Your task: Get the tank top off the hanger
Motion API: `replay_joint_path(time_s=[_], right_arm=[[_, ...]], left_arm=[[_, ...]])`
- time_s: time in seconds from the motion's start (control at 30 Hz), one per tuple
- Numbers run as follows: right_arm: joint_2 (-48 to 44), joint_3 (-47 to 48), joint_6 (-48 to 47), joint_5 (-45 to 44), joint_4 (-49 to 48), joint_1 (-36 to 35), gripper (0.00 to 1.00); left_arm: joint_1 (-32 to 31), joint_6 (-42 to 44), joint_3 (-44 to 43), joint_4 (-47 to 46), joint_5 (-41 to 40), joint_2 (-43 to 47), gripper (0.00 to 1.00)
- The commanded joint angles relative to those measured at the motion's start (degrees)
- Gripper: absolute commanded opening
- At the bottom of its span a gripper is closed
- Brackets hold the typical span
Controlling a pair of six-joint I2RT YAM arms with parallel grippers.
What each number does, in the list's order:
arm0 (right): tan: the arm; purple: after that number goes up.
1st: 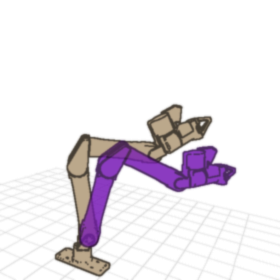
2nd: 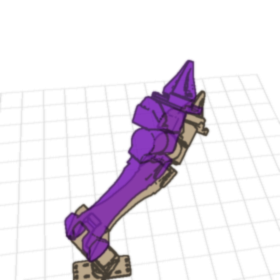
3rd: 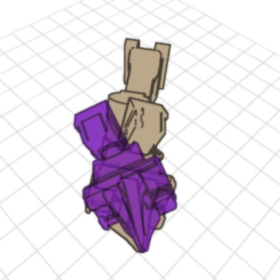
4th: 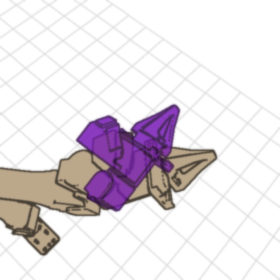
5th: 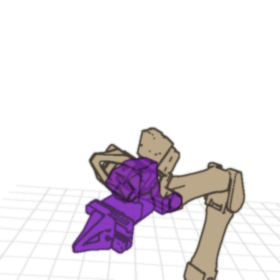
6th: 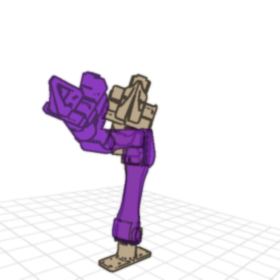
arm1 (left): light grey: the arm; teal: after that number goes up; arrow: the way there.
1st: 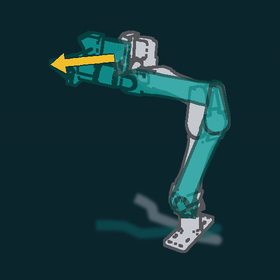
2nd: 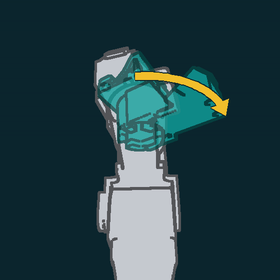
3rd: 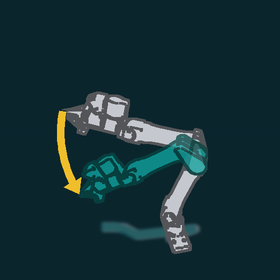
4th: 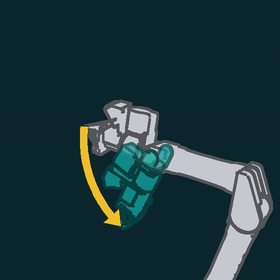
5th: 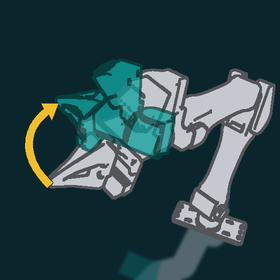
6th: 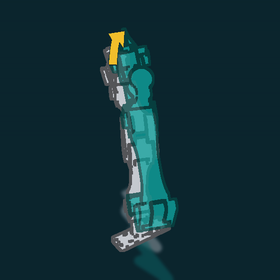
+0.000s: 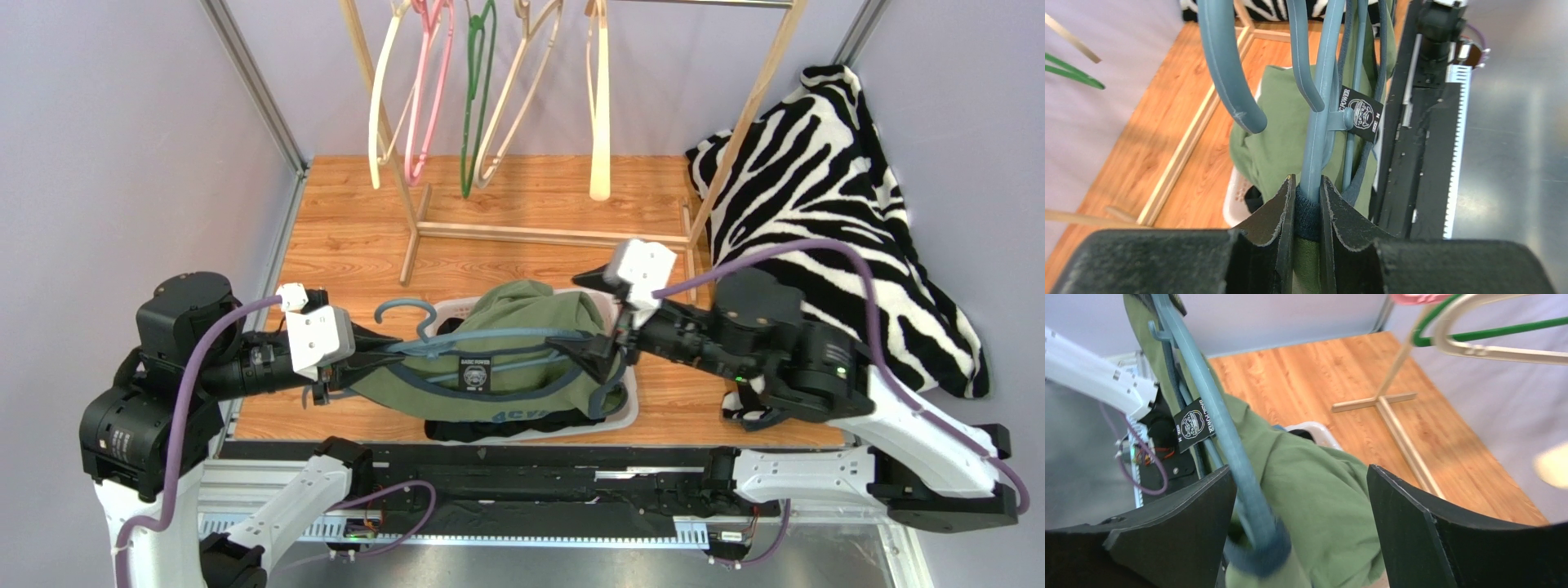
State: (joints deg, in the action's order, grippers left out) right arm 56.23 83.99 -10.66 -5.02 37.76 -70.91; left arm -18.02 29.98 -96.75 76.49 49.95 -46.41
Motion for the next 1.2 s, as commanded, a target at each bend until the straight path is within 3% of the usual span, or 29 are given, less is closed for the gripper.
replay_joint_path(time_s=[0.0,0.2,0.5,0.67,0.83,1.17], right_arm=[[-6.6,-0.5,1.8,-6.8,-1.7,-0.1,0.83],[-10.9,-5.4,7.0,-6.4,0.6,-0.1,0.85],[-11.7,-14.5,12.4,-6.8,-2.1,-0.1,0.75],[-12.9,-16.2,13.3,-7.1,-3.0,-0.1,0.52],[-14.3,-16.1,13.3,-9.0,-1.6,0.0,0.14],[-20.2,-17.3,12.0,-17.6,4.5,-0.1,0.00]], left_arm=[[-0.3,-1.8,0.1,-3.8,-3.7,0.9,0.00],[0.1,-2.0,-0.1,-4.8,-5.2,0.8,0.00],[0.3,-2.1,-2.7,-6.0,-7.3,-1.0,0.00],[0.3,-2.1,-2.9,-5.9,-7.2,-0.8,0.00],[0.8,-2.1,-3.0,-5.6,-6.5,-0.4,0.00],[1.6,-2.7,-4.5,-5.1,-5.1,-0.3,0.00]])
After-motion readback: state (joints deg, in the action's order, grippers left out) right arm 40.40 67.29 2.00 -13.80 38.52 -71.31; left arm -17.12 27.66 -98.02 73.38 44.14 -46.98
